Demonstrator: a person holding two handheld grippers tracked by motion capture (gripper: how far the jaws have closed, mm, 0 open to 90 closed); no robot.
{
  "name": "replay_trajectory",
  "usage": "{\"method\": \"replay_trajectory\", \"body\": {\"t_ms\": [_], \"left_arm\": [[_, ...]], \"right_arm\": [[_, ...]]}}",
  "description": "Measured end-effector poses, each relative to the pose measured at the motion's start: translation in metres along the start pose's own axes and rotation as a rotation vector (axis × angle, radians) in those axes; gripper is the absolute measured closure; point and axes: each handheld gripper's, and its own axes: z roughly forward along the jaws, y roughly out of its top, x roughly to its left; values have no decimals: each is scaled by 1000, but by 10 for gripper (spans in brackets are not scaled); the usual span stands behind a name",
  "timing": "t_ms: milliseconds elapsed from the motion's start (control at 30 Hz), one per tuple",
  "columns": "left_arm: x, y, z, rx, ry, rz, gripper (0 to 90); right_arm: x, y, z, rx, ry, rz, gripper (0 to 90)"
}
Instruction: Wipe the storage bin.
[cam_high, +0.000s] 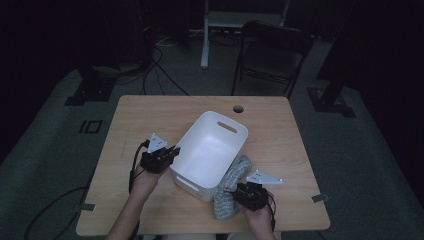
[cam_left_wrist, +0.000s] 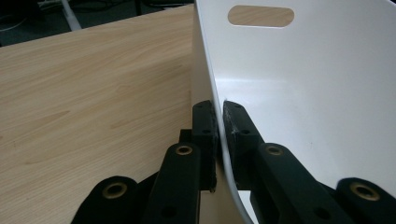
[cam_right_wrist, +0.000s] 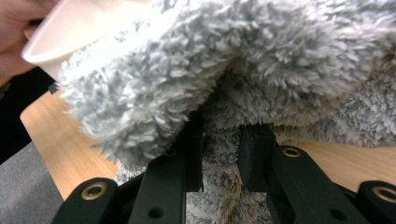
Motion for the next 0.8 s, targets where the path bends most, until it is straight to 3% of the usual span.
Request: {"method": "replay_trajectory", "body": {"t_ms": [800], "left_arm": [[-1,0,0,-2,10,-7,837]], "right_arm": [[-24,-16,27,145,-46,47,744]]}}
